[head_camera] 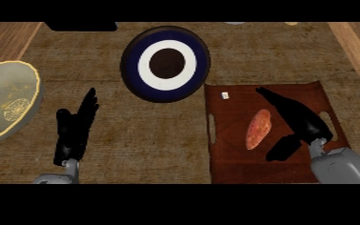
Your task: Pick the sweet potato from the tray and place it in the plate
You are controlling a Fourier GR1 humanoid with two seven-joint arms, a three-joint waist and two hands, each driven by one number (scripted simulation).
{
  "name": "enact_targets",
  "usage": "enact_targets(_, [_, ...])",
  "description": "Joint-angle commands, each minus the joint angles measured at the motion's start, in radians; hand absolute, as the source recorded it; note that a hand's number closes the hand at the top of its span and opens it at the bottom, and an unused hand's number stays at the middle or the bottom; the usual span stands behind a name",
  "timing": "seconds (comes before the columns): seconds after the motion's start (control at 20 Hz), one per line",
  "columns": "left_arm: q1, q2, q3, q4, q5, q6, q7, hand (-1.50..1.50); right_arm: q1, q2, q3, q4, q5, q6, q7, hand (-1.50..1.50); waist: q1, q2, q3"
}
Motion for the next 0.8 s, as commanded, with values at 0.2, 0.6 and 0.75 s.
enact_targets(0.2, [0.065,-0.002,0.019,-0.063,-0.035,-0.043,-0.006,0.0,0.03,0.062,-0.047,0.139,0.118,-0.007,-0.157,-1.5,0.003,0.0,0.0])
enact_targets(0.6, [-0.028,-0.034,0.079,0.046,-0.043,-0.073,-0.015,0.0,0.054,0.114,-0.098,0.117,0.182,0.038,-0.149,-1.5,-0.004,0.0,0.0])
enact_targets(0.75, [0.039,-0.082,0.031,-0.057,-0.105,-0.015,0.022,0.0,-0.048,0.15,-0.144,0.241,0.197,0.073,-0.177,-1.5,0.001,0.0,0.0])
